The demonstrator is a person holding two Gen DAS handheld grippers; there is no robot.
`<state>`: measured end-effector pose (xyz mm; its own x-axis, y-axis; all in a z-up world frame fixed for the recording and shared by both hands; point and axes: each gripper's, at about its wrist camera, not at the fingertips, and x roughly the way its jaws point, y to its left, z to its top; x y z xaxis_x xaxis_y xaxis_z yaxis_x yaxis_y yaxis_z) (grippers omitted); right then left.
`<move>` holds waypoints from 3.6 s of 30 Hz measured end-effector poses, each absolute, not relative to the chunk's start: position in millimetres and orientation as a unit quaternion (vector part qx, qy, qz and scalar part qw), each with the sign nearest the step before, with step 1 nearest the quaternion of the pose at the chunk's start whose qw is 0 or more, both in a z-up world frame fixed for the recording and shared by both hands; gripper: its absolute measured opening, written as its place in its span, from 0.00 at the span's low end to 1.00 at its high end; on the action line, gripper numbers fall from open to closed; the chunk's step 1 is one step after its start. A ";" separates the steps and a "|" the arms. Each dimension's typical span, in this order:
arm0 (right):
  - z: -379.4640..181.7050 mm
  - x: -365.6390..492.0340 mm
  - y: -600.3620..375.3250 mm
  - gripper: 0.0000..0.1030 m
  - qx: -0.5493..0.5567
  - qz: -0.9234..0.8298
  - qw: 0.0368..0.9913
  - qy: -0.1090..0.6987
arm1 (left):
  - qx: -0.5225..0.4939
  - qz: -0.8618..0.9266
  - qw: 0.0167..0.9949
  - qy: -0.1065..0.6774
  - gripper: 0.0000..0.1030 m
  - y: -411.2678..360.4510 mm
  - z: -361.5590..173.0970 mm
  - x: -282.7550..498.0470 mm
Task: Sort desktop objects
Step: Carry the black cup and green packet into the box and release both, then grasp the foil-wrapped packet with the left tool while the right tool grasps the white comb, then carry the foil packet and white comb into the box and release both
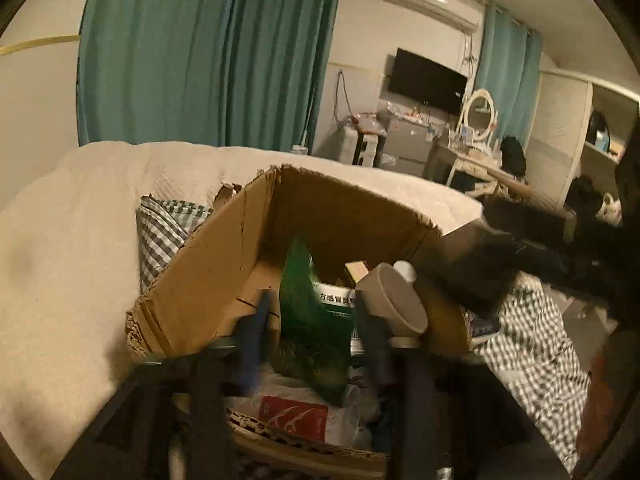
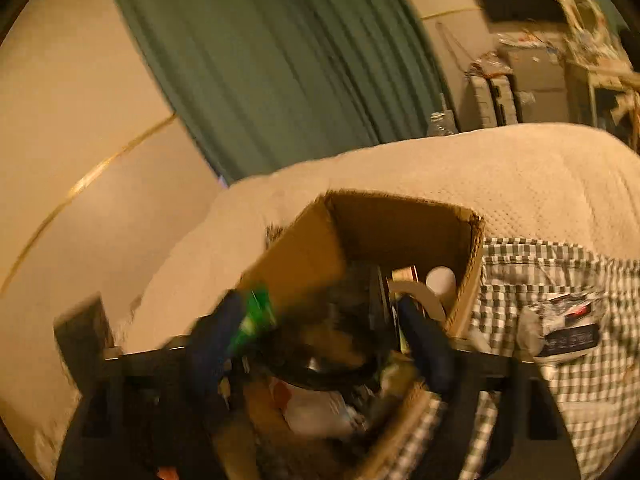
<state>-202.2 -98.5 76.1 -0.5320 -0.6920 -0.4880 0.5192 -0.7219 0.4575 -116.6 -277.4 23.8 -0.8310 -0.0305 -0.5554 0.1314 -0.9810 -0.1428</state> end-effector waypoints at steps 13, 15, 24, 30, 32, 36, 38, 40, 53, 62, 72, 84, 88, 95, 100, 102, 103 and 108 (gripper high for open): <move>105.8 -134.2 48.3 0.96 0.286 -0.923 0.241 -0.097 | 0.246 -0.961 0.041 0.121 1.00 -221.3 52.8 -63.8; 103.5 -121.4 74.9 0.96 0.281 -0.930 0.224 -0.077 | 0.247 -0.961 0.028 0.124 1.00 -195.3 56.4 -54.9; 12.3 -90.4 160.4 0.96 0.298 -0.941 0.149 -0.062 | 0.275 -0.960 -0.005 0.055 1.00 -80.6 19.3 -57.8; -20.1 -146.5 170.1 0.96 0.315 -0.930 0.167 -0.095 | 0.312 -0.950 -0.019 -0.004 1.00 -40.3 -27.3 -100.4; -30.9 -157.5 171.0 0.96 0.312 -0.930 0.173 -0.088 | 0.312 -0.950 -0.023 -0.015 1.00 -33.2 -37.0 -118.5; -61.4 -181.3 184.5 0.96 0.337 -0.922 0.161 -0.101 | 0.301 -0.953 -0.046 -0.015 1.00 -26.0 -52.8 -172.3; -76.8 -187.9 198.0 0.96 0.352 -0.911 0.161 -0.145 | 0.300 -0.951 -0.068 -0.014 1.00 -22.8 -62.4 -203.3; -83.8 -192.9 208.9 0.96 0.360 -0.901 0.160 -0.181 | 0.305 -0.949 -0.078 -0.019 1.00 -21.0 -72.1 -226.1; -84.3 -194.5 180.9 0.96 0.354 -0.913 0.178 -0.095 | 0.369 -0.925 -0.080 -0.046 0.11 -32.9 -94.8 -263.9; -63.1 -195.7 148.5 0.96 0.338 -0.906 0.254 0.031 | 0.397 -0.913 -0.012 -0.092 0.11 -49.7 -59.4 -155.3; -98.6 -235.2 81.3 0.71 0.371 -0.823 0.390 0.184 | 0.459 -0.881 -0.101 -0.058 0.35 -54.7 -88.6 -137.7; -126.5 -233.2 90.2 0.32 0.433 -0.772 0.413 0.216 | 0.466 -0.867 -0.159 -0.072 0.79 -53.0 -121.7 -171.8; -120.5 -212.5 104.9 0.27 0.463 -0.776 0.382 0.194 | 0.477 -0.863 -0.164 -0.037 0.44 -59.9 -119.4 -164.6; -104.8 -175.5 139.6 0.22 0.505 -0.785 0.317 0.164 | 0.491 -0.857 -0.153 -0.026 0.20 -52.7 -100.1 -136.5; -83.1 -145.3 168.1 0.22 0.510 -0.804 0.289 0.101 | 0.462 -0.873 -0.151 0.032 0.20 -60.9 -66.9 -114.4; -68.7 -135.7 171.1 0.22 0.501 -0.814 0.284 0.078 | 0.440 -0.886 -0.139 0.038 0.20 -64.2 -45.4 -102.9; -61.3 -133.7 167.2 0.22 0.496 -0.818 0.283 0.072 | 0.431 -0.891 -0.140 0.041 0.20 -65.4 -34.5 -98.8; 6.4 -127.0 142.4 0.22 0.445 -0.845 0.291 0.052 | 0.351 -0.928 -0.118 0.039 0.20 -82.0 38.3 -82.8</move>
<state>-127.0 142.4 6.4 -0.4338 -0.4452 -0.7833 0.5388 -0.8250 0.1706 -82.8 -82.0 38.3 -0.7260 0.2469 -0.6418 -0.1924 -0.9690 -0.1550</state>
